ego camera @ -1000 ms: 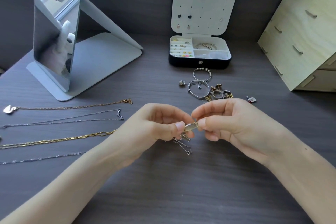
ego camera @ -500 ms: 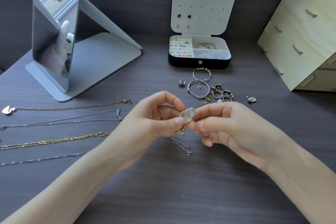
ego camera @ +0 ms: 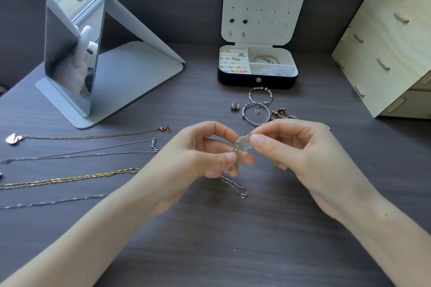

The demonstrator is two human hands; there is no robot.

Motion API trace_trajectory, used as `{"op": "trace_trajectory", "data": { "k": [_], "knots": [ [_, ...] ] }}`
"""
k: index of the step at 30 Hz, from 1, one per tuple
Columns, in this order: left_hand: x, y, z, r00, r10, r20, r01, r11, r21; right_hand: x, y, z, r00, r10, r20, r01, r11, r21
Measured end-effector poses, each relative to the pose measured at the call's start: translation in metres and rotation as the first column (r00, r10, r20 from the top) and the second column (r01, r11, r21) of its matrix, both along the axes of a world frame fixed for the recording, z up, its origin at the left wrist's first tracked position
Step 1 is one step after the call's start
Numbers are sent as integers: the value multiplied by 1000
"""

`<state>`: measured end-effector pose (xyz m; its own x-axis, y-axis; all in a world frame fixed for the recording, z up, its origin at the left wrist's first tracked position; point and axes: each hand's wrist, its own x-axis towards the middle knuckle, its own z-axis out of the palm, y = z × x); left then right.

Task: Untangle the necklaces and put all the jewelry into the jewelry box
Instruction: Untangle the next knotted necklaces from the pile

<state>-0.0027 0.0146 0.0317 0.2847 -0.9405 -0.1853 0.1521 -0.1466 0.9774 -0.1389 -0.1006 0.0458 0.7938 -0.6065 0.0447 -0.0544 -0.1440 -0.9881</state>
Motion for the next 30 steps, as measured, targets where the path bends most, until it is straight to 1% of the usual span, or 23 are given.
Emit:
{"op": "trace_trajectory", "data": {
  "k": [3,7,18,21,23,25,28,30],
  "knots": [
    [2,-1,1,996,31,-78,-28,999,40,-1,-1,-1,1000,-13,4,13,999,-41],
    [1,-2,2,995,50,-84,-43,995,92,-1,-1,-3,1000,-1,-9,1,997,-74],
    [1,-2,2,993,100,-68,-90,986,139,0,-2,-6,999,25,28,-26,999,44],
    [1,-1,2,998,65,2,-64,989,132,0,-3,-6,998,36,41,-38,998,47],
    [0,0,0,991,49,121,-62,992,107,1,-3,-9,998,44,36,-45,998,34],
    [0,0,-3,973,68,220,-84,994,64,1,-3,-11,999,40,34,-41,999,22],
    [-1,-1,-5,954,118,274,-128,992,15,1,-4,-14,999,24,37,-24,1000,3],
    [-1,0,-5,950,129,285,-137,991,7,2,-3,-16,999,19,46,-20,999,38]
  ]
}}
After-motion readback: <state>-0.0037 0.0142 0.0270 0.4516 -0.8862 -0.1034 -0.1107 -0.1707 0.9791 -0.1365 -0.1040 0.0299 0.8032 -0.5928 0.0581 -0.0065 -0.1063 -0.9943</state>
